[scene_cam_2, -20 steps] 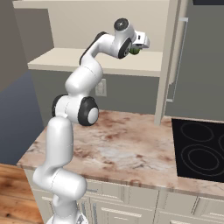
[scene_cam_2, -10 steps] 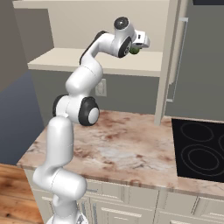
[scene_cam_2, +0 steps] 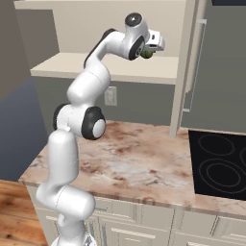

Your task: Pick the avocados from the cabinet and place them in one bowl. Pick the tomato from the sink and place it in the other bowl.

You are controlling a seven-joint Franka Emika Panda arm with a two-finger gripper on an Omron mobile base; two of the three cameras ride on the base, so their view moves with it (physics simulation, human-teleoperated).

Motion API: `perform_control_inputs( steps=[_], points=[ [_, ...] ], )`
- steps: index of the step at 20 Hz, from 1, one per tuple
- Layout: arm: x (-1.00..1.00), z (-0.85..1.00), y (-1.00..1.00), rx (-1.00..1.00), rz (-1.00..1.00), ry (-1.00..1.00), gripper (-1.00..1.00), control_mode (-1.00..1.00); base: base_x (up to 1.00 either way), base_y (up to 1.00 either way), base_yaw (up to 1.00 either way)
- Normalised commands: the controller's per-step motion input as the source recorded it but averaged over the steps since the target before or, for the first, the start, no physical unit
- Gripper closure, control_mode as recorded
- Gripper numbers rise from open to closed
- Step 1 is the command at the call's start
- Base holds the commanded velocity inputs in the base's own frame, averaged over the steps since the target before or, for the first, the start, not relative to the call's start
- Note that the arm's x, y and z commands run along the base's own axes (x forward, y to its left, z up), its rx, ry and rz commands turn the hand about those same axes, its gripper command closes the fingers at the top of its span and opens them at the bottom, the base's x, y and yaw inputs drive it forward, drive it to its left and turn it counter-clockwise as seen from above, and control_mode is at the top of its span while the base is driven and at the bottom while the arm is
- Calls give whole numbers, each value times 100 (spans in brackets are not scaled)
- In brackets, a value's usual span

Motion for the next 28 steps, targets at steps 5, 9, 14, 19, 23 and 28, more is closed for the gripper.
perform_control_inputs(
  steps=[5, 9, 14, 19, 23, 28],
  points=[
    [-36, -34, 0, -1, 1, -3, 100, -100, 0, 0, 0],
    [-28, -62, 0, -1, 0, -8, 100, -100, 0, 0, 0],
    [-44, -13, 0, 0, 0, -9, 100, -100, 0, 0, 0],
    [-60, 0, 0, 0, 1, -8, 100, -100, 0, 0, 0],
    [-67, 5, 0, 0, 1, -3, 100, -100, 0, 0, 0],
    [-61, 38, 0, 0, 1, 0, 100, -100, 0, 0, 0]
  ],
)
